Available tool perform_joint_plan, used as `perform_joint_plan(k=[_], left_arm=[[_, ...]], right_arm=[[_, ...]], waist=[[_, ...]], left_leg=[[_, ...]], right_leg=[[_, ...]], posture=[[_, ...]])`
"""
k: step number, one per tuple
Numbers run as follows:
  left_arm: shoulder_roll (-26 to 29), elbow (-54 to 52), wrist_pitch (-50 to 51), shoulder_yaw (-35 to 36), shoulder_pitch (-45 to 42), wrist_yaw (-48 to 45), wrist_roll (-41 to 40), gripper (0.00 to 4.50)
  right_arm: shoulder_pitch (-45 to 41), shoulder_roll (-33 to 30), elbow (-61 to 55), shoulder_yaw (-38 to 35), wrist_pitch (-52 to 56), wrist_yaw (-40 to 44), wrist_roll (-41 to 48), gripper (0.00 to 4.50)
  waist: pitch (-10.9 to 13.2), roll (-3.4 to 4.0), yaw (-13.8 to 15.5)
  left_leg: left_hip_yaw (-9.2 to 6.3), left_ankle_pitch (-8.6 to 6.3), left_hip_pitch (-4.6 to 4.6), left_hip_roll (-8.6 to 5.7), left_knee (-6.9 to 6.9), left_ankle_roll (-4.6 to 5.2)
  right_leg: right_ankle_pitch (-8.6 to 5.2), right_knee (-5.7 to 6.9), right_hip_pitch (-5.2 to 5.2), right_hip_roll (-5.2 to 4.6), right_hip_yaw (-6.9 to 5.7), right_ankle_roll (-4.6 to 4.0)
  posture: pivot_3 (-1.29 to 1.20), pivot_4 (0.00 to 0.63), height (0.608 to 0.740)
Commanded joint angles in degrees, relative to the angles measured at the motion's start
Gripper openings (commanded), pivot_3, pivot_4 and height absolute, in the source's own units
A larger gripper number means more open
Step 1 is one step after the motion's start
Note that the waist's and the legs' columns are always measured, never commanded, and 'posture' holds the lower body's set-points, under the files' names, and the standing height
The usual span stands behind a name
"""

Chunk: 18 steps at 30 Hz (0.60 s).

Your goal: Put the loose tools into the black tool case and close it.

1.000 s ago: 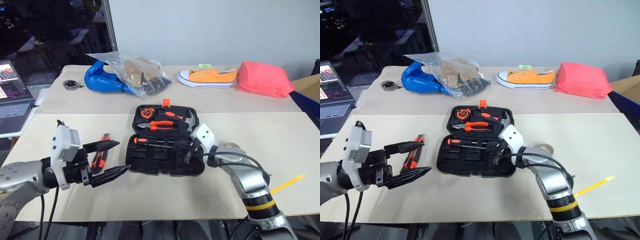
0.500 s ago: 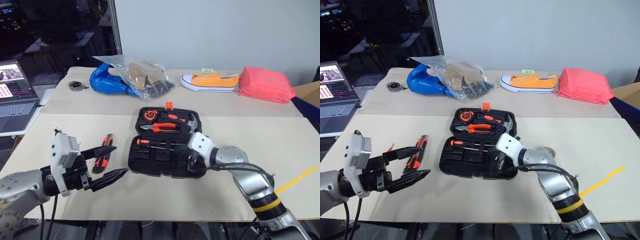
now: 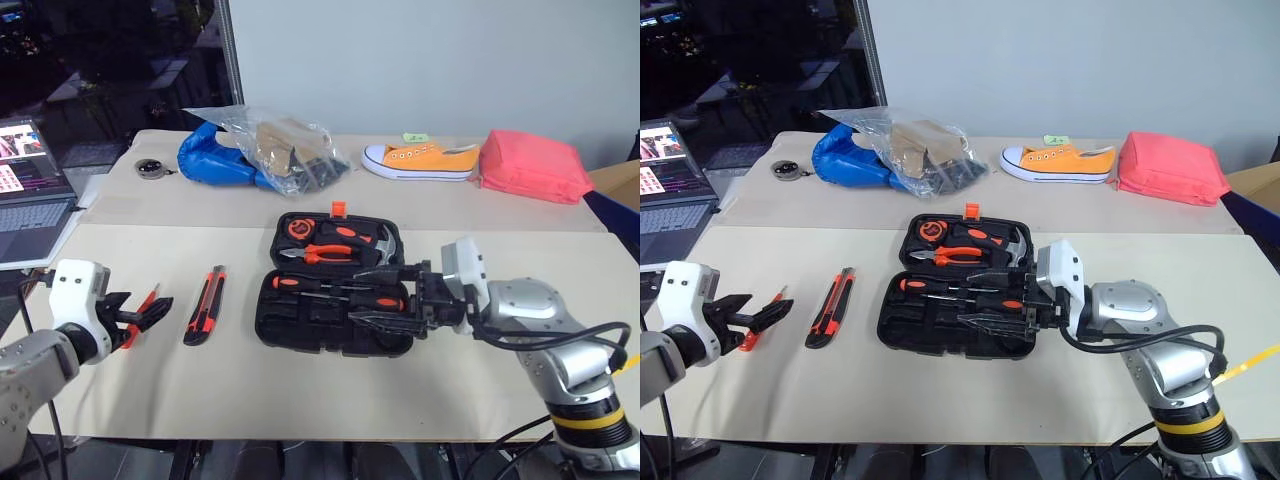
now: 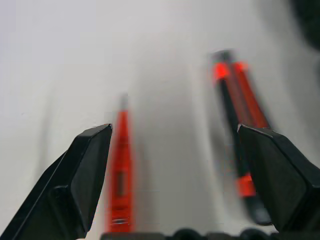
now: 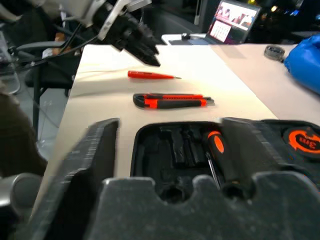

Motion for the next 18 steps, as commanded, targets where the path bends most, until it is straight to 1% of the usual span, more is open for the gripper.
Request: perform_joint_plan(k=[1, 2, 5, 7, 8, 9, 11, 12, 13, 14, 16, 17, 18], left_arm=[[4.41, 5.68, 0.73, -2.72, -1.90, -4.82, 3.08, 4.30], [5.52, 7.16, 0.23, -4.62, -2.47, -6.12, 4.33, 4.30], [6.26, 13.02, 0.83, -8.21, -5.94, -7.54, 6.53, 4.30], [6.79, 14.45, 0.86, -10.45, -5.89, -9.45, 7.81, 3.78], [6.86, 14.28, 0.83, -11.28, -5.38, -10.28, 8.22, 3.64], [6.59, 13.48, 0.83, -11.92, -4.47, -10.76, 8.70, 3.15], [5.76, 11.97, 0.91, -11.90, -3.03, -11.11, 9.26, 2.39], [5.46, 11.21, 0.69, -11.62, -2.17, -11.24, 9.63, 2.15], [5.11, 10.43, -0.23, -11.07, -1.36, -11.48, 10.08, 1.68], [4.63, 9.53, -1.02, -10.29, -0.66, -11.72, 10.24, 1.42], [3.78, 7.87, -2.75, -8.70, 0.16, -12.65, 10.34, 0.61], [3.34, 6.97, -4.00, -7.83, 0.42, -13.49, 10.19, 0.43], [2.66, 4.89, -6.20, -5.41, -0.09, -16.02, 8.19, 0.42]], right_arm=[[-1.39, -0.59, -1.80, -0.99, -0.20, 0.43, 0.65, 4.49], [-1.36, -0.65, -1.69, -0.70, -0.64, 0.54, 0.17, 4.49], [-0.95, -1.00, -1.87, -0.32, -1.50, 1.23, -0.54, 4.49], [-0.89, -0.83, -2.04, -0.43, -1.52, 1.02, -0.63, 4.50], [-0.85, -0.88, -2.07, -0.33, -1.66, 0.99, -1.00, 4.50], [-0.77, -0.85, -2.09, -0.24, -1.78, 0.86, -1.37, 4.50], [-0.68, -0.72, -2.20, -0.20, -1.86, 0.52, -1.79, 4.50], [-0.70, -0.61, -2.26, -0.25, -1.78, 0.25, -1.87, 4.50], [-0.69, -0.51, -2.29, -0.30, -1.62, 0.01, -1.90, 4.50], [-0.60, -0.47, -2.36, -0.39, -1.52, -0.13, -1.88, 4.50], [-0.30, -0.42, -2.42, -0.53, -1.46, -0.38, -1.93, 4.50], [-0.09, -0.40, -2.43, -0.60, -1.44, -0.57, -1.95, 4.50], [0.66, -0.31, -2.48, -0.86, -1.68, -1.03, -2.15, 4.50]], waist=[[0.00, 0.00, -0.08], [0.00, 0.00, 0.00], [0.00, 0.01, 0.28], [0.00, 0.01, 0.27], [-0.01, 0.01, 0.25], [0.00, 0.01, 0.23], [-0.02, 0.04, 0.15], [-0.02, 0.05, 0.13], [-0.02, 0.06, 0.12], [-0.03, 0.07, 0.11], [-0.03, 0.07, 0.12], [-0.03, 0.07, 0.15], [-0.03, 0.07, 0.17]], left_leg=[[0.00, 0.00, -0.06, 0.00, -0.03, 0.00], [0.00, 0.00, -0.16, 0.00, -0.07, 0.00], [0.01, 0.00, -0.49, -0.03, -0.09, 0.00], [-0.04, 0.00, -0.75, -0.02, -0.05, -0.01], [-0.04, 0.00, -0.76, -0.04, -0.06, -0.01], [-0.05, -0.01, -0.76, -0.04, -0.07, -0.02], [-0.10, -0.02, -0.73, -0.05, -0.10, -0.03], [-0.15, -0.03, -0.70, -0.05, -0.11, -0.02], [-0.18, -0.03, -0.69, -0.05, -0.11, -0.03], [-0.18, -0.03, -0.68, -0.05, -0.11, -0.03], [-0.18, -0.03, -0.66, -0.04, -0.10, -0.03], [-0.18, -0.03, -0.65, -0.04, -0.09, -0.03], [-0.18, -0.03, -0.65, -0.03, -0.08, -0.03]], right_leg=[[0.07, 0.00, -0.08, 0.00, 0.00, -0.15], [0.14, 0.00, -0.21, -0.01, 0.01, -0.27], [0.16, 0.06, -0.57, -0.09, -0.01, -0.29], [0.17, 0.06, -0.76, -0.10, -0.06, -0.29], [0.18, 0.06, -0.76, -0.14, -0.07, -0.29], [0.18, 0.07, -0.77, -0.19, -0.07, -0.28], [0.18, 0.06, -0.77, -0.27, -0.03, -0.27], [0.18, 0.06, -0.76, -0.32, -0.01, -0.27], [0.18, 0.06, -0.76, -0.35, 0.01, -0.26], [0.19, 0.07, -0.75, -0.35, 0.02, -0.25], [0.21, 0.07, -0.73, -0.39, 0.06, -0.22], [0.21, 0.07, -0.72, -0.39, 0.06, -0.22], [0.22, 0.07, -0.72, -0.38, 0.05, -0.22]], posture=[[0.00, 0.150, 0.740], [0.00, 0.150, 0.740], [0.00, 0.150, 0.740], [0.00, 0.150, 0.740], [0.00, 0.150, 0.740], [0.00, 0.150, 0.740], [0.00, 0.150, 0.740], [0.00, 0.150, 0.740], [0.00, 0.150, 0.740], [0.00, 0.150, 0.740], [0.00, 0.150, 0.740], [0.00, 0.150, 0.740], [0.00, 0.150, 0.740]])
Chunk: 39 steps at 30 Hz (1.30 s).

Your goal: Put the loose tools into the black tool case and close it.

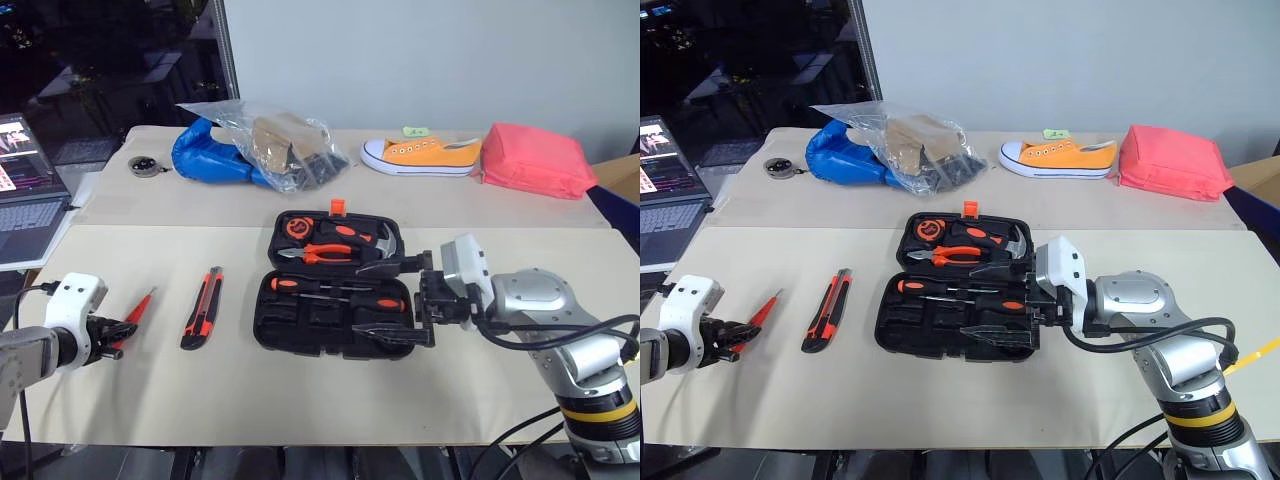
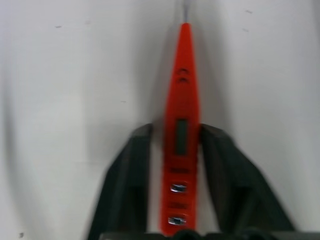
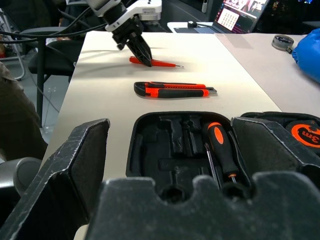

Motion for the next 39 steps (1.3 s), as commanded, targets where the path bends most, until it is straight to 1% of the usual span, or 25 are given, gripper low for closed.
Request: perform_joint_plan(k=[1, 3, 6, 9, 11, 13, 16, 19, 22, 26, 30, 39], left_arm=[[-1.55, -6.29, -5.81, 5.26, -0.37, -7.58, -4.14, 0.42], [0.56, -11.26, -7.45, 5.99, -2.32, -14.36, -7.75, 0.42], [4.18, -14.07, -7.48, 2.67, -6.44, -20.70, -10.27, 0.42], [7.01, -14.73, -10.41, -7.07, -15.67, -26.00, -8.21, 0.42], [3.99, -11.63, -12.69, -20.95, -28.74, -29.49, -1.62, 0.42], [0.74, -7.85, -15.20, -31.24, -37.39, -33.23, 4.12, 0.42], [-4.50, -1.69, -19.09, -42.23, -44.82, -37.23, 11.70, 0.42], [-8.71, 4.15, -22.99, -48.84, -48.75, -40.37, 17.39, 0.42], [-11.83, 9.83, -27.19, -52.97, -50.44, -41.40, 22.85, 0.42], [-14.32, 14.80, -30.61, -55.46, -51.51, -42.28, 27.72, 0.42], [-14.97, 16.74, -32.13, -55.77, -51.79, -43.83, 30.49, 0.42], [-16.29, 19.82, -35.67, -55.28, -52.22, -47.36, 34.43, 0.42]], right_arm=[[1.79, 0.11, -2.05, -1.96, -1.28, -1.38, 0.03, 4.50], [4.15, -0.36, -2.65, -2.88, -1.60, -1.71, 0.14, 4.50], [7.07, -0.51, -3.64, -4.56, -4.34, -2.44, -1.27, 4.50], [10.84, -1.44, -4.37, -7.36, -5.52, -2.60, -1.31, 4.50], [16.25, -3.21, -4.94, -11.42, -7.46, -1.54, -1.88, 4.50], [20.43, -4.44, -5.60, -15.01, -8.67, -0.98, -1.65, 4.50], [24.04, -5.05, -6.37, -19.04, -8.60, -1.56, -0.86, 4.50], [26.31, -4.94, -7.20, -21.19, -8.75, -2.36, -1.15, 4.50], [28.10, -4.58, -8.41, -22.14, -8.79, -2.95, -1.34, 4.50], [29.87, -4.31, -9.93, -22.65, -8.79, -4.02, -1.45, 4.50], [30.88, -4.32, -10.51, -23.05, -8.76, -4.41, -1.37, 4.50], [32.83, -5.09, -9.74, -24.43, -9.13, -2.85, -1.33, 4.50]], waist=[[0.01, -0.02, 0.11], [0.01, -0.13, 0.46], [0.01, -0.09, 1.28], [-0.04, 0.18, 1.54], [-0.04, 0.24, 2.02], [-0.06, 0.26, 2.71], [-0.08, 0.29, 2.14], [-0.08, 0.30, 1.00], [-0.08, 0.30, 0.24], [-0.08, 0.30, 0.20], [-0.12, 0.36, 0.27], [-0.12, 0.37, 0.13]], left_leg=[[0.00, 0.00, 0.00, 0.00, 0.01, 0.00], [0.05, 0.00, -0.12, 0.02, 0.07, 0.00], [0.17, 0.02, -0.25, 0.03, 0.10, -0.02], [0.35, 0.02, -0.14, -0.02, 0.10, -0.02], [0.36, 0.02, -0.14, -0.13, 0.12, -0.01], [0.31, 0.02, -0.19, -0.19, 0.27, -0.01], [0.33, 0.02, -0.32, -0.19, 0.40, 0.00], [0.34, 0.02, -0.33, -0.13, 0.45, 0.02], [0.26, 0.01, -0.34, -0.08, 0.44, 0.05], [0.18, 0.01, -0.35, -0.08, 0.54, 0.05], [0.19, 0.01, -0.28, -0.09, 0.71, 0.06], [0.20, 0.01, 0.25, -0.09, 0.71, 0.06]], right_leg=[[0.00, 0.00, 0.00, -0.01, 0.00, 0.00], [0.01, -0.01, 0.00, 0.00, -0.14, 0.00], [0.00, -0.05, -0.02, -0.01, -0.34, -0.01], [-0.01, -0.04, 0.06, 0.02, -0.22, 0.02], [-0.04, -0.05, 0.09, 0.14, -0.18, 0.07], [-0.07, -0.07, 0.17, 0.25, -0.28, 0.12], [-0.04, -0.05, 0.15, 0.35, -0.17, 0.17], [-0.02, -0.04, 0.13, 0.44, -0.05, 0.19], [-0.02, 0.02, 0.11, 0.51, -0.06, 0.18], [-0.08, 0.07, 0.16, 0.54, -0.08, 0.29], [-0.16, 0.04, 0.33, 0.54, -0.05, 0.62], [-0.21, 0.03, 0.87, 0.54, -0.03, 0.69]], posture=[[0.00, 0.150, 0.740], [0.00, 0.150, 0.740], [0.00, 0.150, 0.740], [0.00, 0.150, 0.740], [0.00, 0.150, 0.740], [0.00, 0.150, 0.740], [0.00, 0.150, 0.740], [0.00, 0.150, 0.740], [0.00, 0.150, 0.740], [0.00, 0.150, 0.740], [0.00, 0.150, 0.740], [0.00, 0.150, 0.740]])
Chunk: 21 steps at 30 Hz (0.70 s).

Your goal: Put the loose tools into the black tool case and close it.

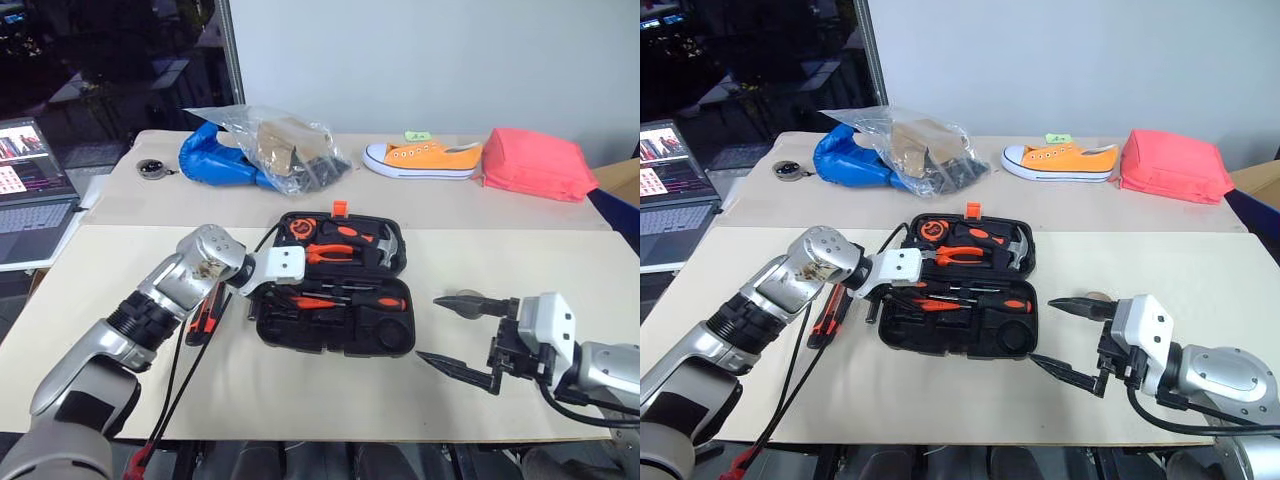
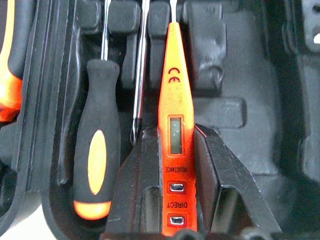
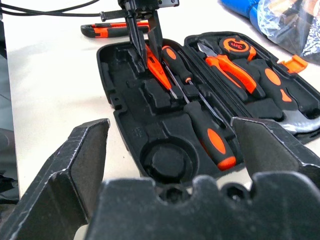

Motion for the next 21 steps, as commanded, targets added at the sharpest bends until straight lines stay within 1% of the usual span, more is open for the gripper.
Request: perform_joint_plan(k=[1, 4, 6, 7, 8, 11, 14, 15, 17, 19, 20, 21], left_arm=[[-0.68, 1.03, -0.42, -0.40, -0.33, -2.14, 1.66, 0.42], [-1.70, 2.19, -0.83, -0.15, -0.63, -2.80, 2.23, 0.42], [-2.55, 2.89, -0.95, 0.32, -1.24, -3.12, 2.30, 1.43], [-2.84, 3.08, -1.19, 0.63, -1.42, -3.10, 2.35, 1.65], [-3.12, 3.00, -0.71, 1.45, -1.63, -2.77, 2.04, 2.07], [-2.91, 0.70, 0.71, 5.15, -1.73, -1.64, 0.29, 3.06], [-2.63, -5.96, 8.70, 13.18, -1.05, -0.52, -6.93, 3.06], [-2.57, -7.57, 10.57, 14.81, -0.65, -0.11, -8.30, 3.06], [-2.86, -11.05, 14.99, 19.92, 1.98, 3.15, -11.42, 3.06], [-3.62, -13.89, 18.90, 23.87, 4.55, 6.92, -13.55, 2.54], [-3.75, -15.52, 19.49, 24.95, 6.29, 8.10, -14.17, 2.30], [-4.48, -17.61, 18.41, 26.17, 9.53, 10.08, -14.43, 1.93]], right_arm=[[-0.16, -0.82, -0.72, -2.37, -1.66, 0.66, 0.91, 4.50], [-0.43, -1.15, -0.12, -2.52, -1.73, 1.15, 1.03, 4.50], [-0.75, -1.43, 0.44, -2.55, -1.91, 1.63, 1.08, 4.50], [-0.86, -1.52, 0.62, -2.52, -1.98, 1.75, 1.11, 4.50], [-1.04, -1.62, 0.82, -2.40, -2.06, 1.84, 1.09, 4.50], [-1.30, -1.77, 1.05, -2.23, -2.21, 2.08, 1.16, 4.50], [-1.34, -1.61, 0.99, -2.13, -2.22, 2.25, 1.04, 4.50], [-1.27, -1.56, 0.94, -2.17, -2.24, 2.31, 1.03, 4.50], [-1.79, -1.46, 1.06, -1.70, -2.18, 2.20, 0.91, 4.50], [-2.17, -1.35, 1.18, -1.29, -2.18, 2.13, 0.81, 4.50], [-2.24, -1.28, 1.17, -1.16, -2.20, 2.12, 0.81, 4.50], [-2.56, -1.15, 1.26, -0.70, -2.23, 2.01, 0.68, 4.50]], waist=[[0.00, 0.00, -0.06], [0.00, 0.01, 0.02], [0.00, 0.00, 0.11], [0.00, 0.00, 0.12], [0.00, 0.00, 0.10], [0.00, 0.00, 0.11], [0.02, -0.02, 0.03], [0.02, -0.01, 0.03], [0.00, 0.01, 0.02], [-0.02, 0.05, -0.14], [-0.01, 0.04, -0.13], [-0.01, 0.04, -0.13]], left_leg=[[0.00, 0.00, 0.00, 0.00, 0.00, 0.00], [0.01, 0.00, 0.02, -0.01, 0.00, 0.00], [0.01, 0.00, 0.04, -0.01, 0.00, 0.00], [0.01, 0.00, 0.04, -0.01, 0.00, 0.00], [0.01, 0.00, 0.03, -0.01, 0.00, 0.00], [0.00, 0.00, 0.01, -0.01, 0.00, 0.00], [-0.02, 0.00, -0.02, 0.01, 0.03, 0.01], [-0.02, 0.00, -0.03, 0.02, 0.03, 0.00], [-0.02, 0.00, -0.04, 0.02, 0.02, 0.01], [0.01, -0.03, -0.03, 0.02, 0.02, 0.05], [0.02, -0.05, -0.01, 0.04, 0.02, 0.09], [0.01, -0.06, -0.01, 0.03, 0.02, 0.09]], right_leg=[[0.00, 0.00, 0.00, 0.00, 0.00, 0.00], [0.00, 0.00, 0.03, 0.00, 0.03, 0.00], [0.00, 0.00, 0.04, 0.00, 0.02, 0.01], [0.00, 0.00, 0.04, 0.00, 0.02, 0.01], [0.00, -0.01, 0.04, 0.00, 0.02, 0.01], [0.00, -0.02, 0.03, 0.00, 0.02, 0.01], [0.00, 0.01, 0.00, 0.00, 0.01, 0.01], [0.00, 0.01, 0.00, 0.00, 0.00, 0.01], [-0.01, -0.01, 0.01, 0.00, 0.00, 0.02], [-0.01, -0.02, 0.01, -0.01, 0.04, 0.04], [-0.01, -0.01, 0.01, -0.01, 0.06, 0.04], [-0.02, -0.01, 0.02, -0.01, 0.05, 0.04]], posture=[[0.00, 0.150, 0.740], [0.00, 0.150, 0.740], [0.00, 0.150, 0.740], [0.00, 0.150, 0.740], [0.00, 0.150, 0.740], [0.00, 0.150, 0.740], [0.00, 0.150, 0.740], [0.00, 0.150, 0.740], [0.00, 0.150, 0.740], [0.00, 0.150, 0.740], [0.00, 0.150, 0.740], [0.00, 0.150, 0.740]])
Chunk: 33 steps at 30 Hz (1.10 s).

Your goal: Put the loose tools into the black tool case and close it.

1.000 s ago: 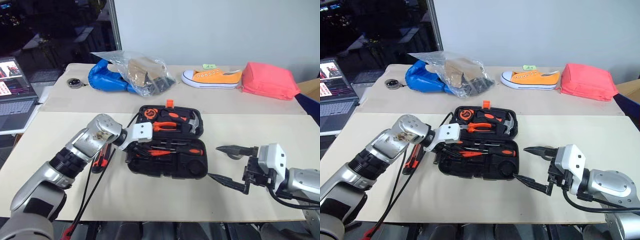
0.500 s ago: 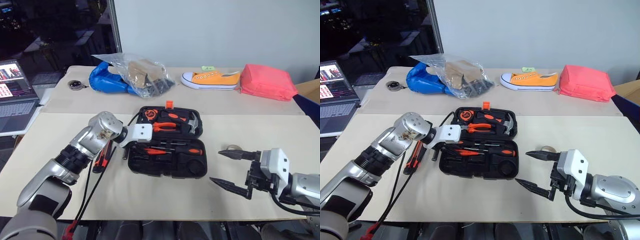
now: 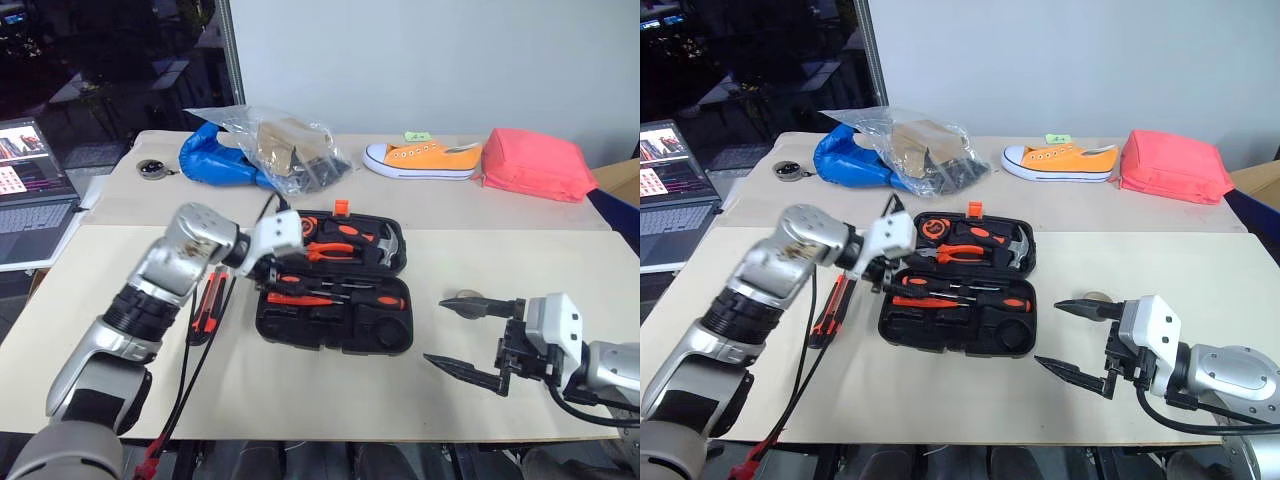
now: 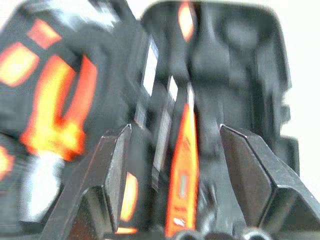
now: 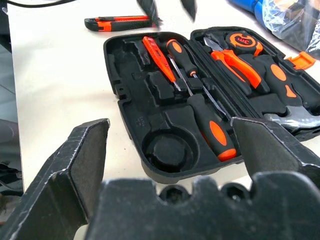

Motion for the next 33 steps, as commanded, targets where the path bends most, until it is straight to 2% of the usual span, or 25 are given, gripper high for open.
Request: perform_joint_plan(k=[1, 2, 5, 11, 19, 24, 27, 33], left_arm=[[-2.67, -7.60, 1.13, 6.17, 8.70, 7.81, -3.35, 1.63], [-4.27, -9.08, 0.75, 7.43, 11.67, 10.65, -3.66, 1.12], [-7.52, -10.13, -3.44, 8.13, 19.03, 17.91, -0.80, 0.07], [-9.99, -5.73, -10.46, 4.66, 26.19, 25.35, 4.20, 0.03], [-9.15, 3.95, -19.71, -3.42, 28.35, 26.85, 11.95, 0.03], [-8.90, 7.48, -24.55, -6.11, 27.36, 26.14, 14.62, 0.03], [-8.63, 7.05, -25.56, -4.79, 27.06, 25.45, 13.84, 0.03], [-9.75, -1.11, -22.79, 3.42, 27.97, 25.21, 4.72, 0.03]], right_arm=[[-1.38, 0.06, -0.72, 0.15, -1.32, -0.40, 0.58, 4.50], [-1.61, 0.20, -0.68, 0.51, -1.34, -0.51, 0.52, 4.50], [-1.89, 0.41, -0.74, 1.06, -1.35, -0.70, 0.42, 4.50], [-1.89, 0.52, -1.04, 1.17, -1.10, -0.78, 0.65, 4.50], [-1.77, 0.29, -1.53, 1.07, -0.68, -1.06, 0.77, 4.50], [-1.59, 0.18, -1.89, 1.35, -0.27, -1.25, 0.75, 4.50], [-1.51, 0.24, -2.15, 1.65, -0.20, -1.36, 0.74, 4.50], [-1.92, 0.49, -1.73, 2.79, -0.51, -1.88, 0.76, 4.50]], waist=[[-0.01, 0.02, -0.02], [-0.03, 0.04, 0.02], [0.00, 0.01, 0.34], [0.00, 0.00, 0.94], [-0.38, 0.37, 1.59], [-0.51, 0.46, 1.78], [-0.52, 0.47, 1.68], [-0.52, 0.47, 1.38]], left_leg=[[-0.01, 0.00, 0.01, 0.00, 0.00, 0.00], [0.00, 0.00, 0.02, 0.00, 0.00, 0.00], [0.00, 0.00, 0.05, -0.02, 0.02, 0.00], [0.02, 0.00, 0.10, -0.06, 0.07, -0.01], [0.13, 0.00, 0.23, -0.12, 0.07, -0.01], [0.12, 0.01, 0.68, -0.13, 0.07, 0.00], [0.13, 0.00, 1.22, -0.11, 0.07, -0.01], [0.19, 0.00, 1.12, -0.01, 0.07, -0.01]], right_leg=[[0.00, 0.01, 0.00, 0.00, 0.00, 0.00], [0.00, 0.00, 0.00, 0.00, 0.01, 0.00], [0.01, 0.02, 0.04, -0.11, 0.02, 0.00], [0.09, -0.01, 0.10, -0.15, 0.04, 0.09], [0.09, -0.05, 0.21, -0.17, 0.11, 0.11], [0.08, -0.06, 0.81, -0.19, 0.10, 0.13], [-0.18, -0.11, 1.17, -0.22, 0.11, -0.29], [-0.17, -0.12, 1.07, -0.26, 0.16, -0.23]], posture=[[0.00, 0.150, 0.740], [0.00, 0.150, 0.740], [0.00, 0.150, 0.740], [0.00, 0.150, 0.740], [0.00, 0.150, 0.740], [0.00, 0.150, 0.740], [0.00, 0.150, 0.740], [0.00, 0.150, 0.740]])
